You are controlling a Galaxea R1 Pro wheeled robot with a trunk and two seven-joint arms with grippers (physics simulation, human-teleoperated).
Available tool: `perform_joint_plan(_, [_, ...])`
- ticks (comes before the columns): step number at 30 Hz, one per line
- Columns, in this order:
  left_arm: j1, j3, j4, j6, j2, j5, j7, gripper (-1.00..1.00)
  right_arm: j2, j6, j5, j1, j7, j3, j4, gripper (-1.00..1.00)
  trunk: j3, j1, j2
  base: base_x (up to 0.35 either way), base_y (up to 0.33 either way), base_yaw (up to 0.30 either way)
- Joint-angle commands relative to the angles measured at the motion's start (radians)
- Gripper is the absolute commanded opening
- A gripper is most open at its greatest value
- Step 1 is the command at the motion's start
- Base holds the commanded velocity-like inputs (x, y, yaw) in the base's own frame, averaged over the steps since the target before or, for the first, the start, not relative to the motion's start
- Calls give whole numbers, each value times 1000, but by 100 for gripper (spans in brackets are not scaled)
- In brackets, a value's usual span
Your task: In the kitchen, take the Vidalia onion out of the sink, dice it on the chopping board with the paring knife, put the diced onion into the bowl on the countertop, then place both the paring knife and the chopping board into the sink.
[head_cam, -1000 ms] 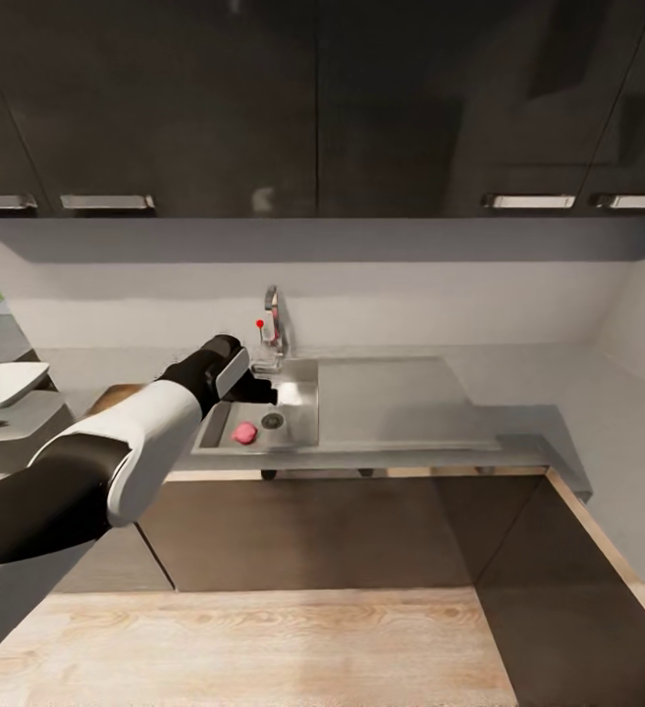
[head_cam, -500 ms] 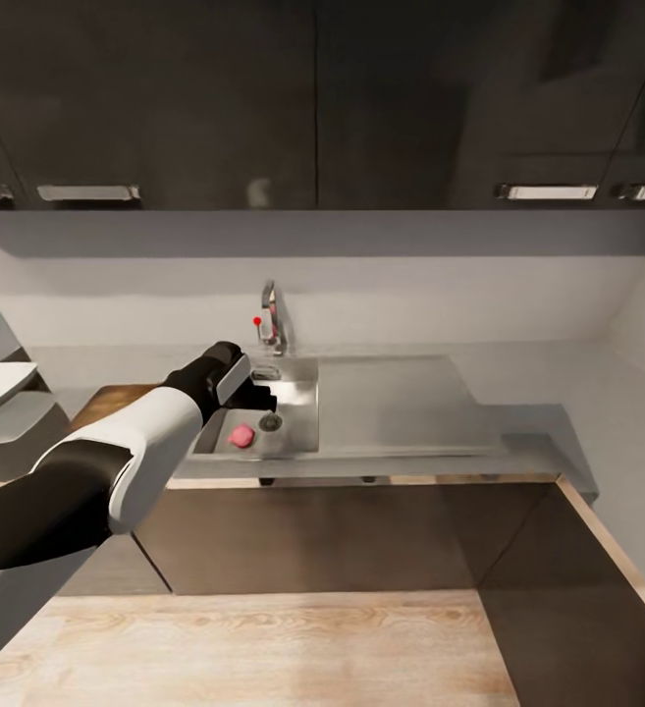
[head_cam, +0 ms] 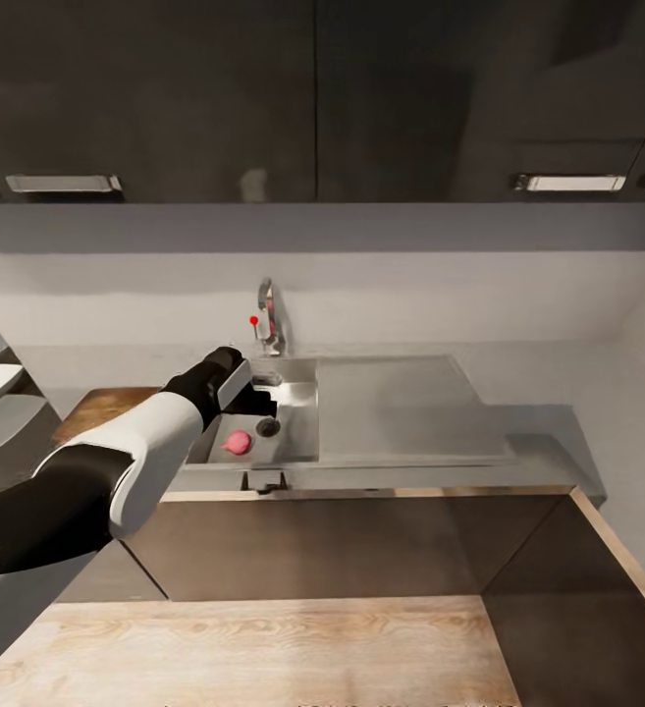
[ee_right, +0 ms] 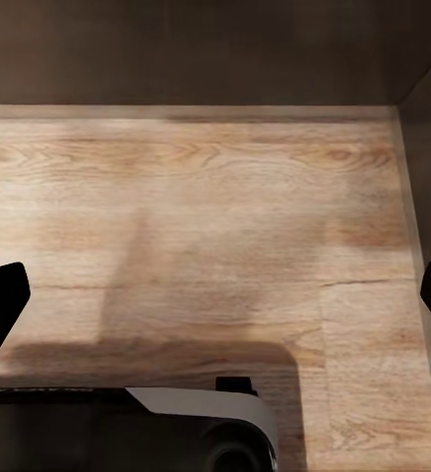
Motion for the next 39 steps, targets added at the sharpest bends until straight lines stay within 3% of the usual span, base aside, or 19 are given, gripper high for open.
perform_joint_plan(1, [3, -6, -1, 4, 0, 11, 7, 100, 1, -1, 11, 0, -4, -4, -2, 100, -3, 1, -2, 18, 0, 0])
perform_joint_plan(24, [20, -4, -1, 4, 2, 11, 10, 100, 2, 0, 11, 0, -4, -4, -2, 100, -40, 1, -2, 2, 0, 0])
perform_joint_plan(32, [20, 50, -1, 4, 4, 11, 16, 100, 2, 0, 11, 0, -4, -4, -1, 100, -53, 1, -2, 0, 0, 0])
perform_joint_plan(36, [20, 61, -2, 4, 5, 11, 88, 100, 2, 1, 11, 0, -4, -4, -2, 100, -59, 1, -2, 0, 0, 0])
perform_joint_plan(39, [21, 89, -3, 0, 3, 11, 164, 100, 2, 1, 11, 0, -4, -4, -2, 100, -64, 1, -2, 0, 0, 0])
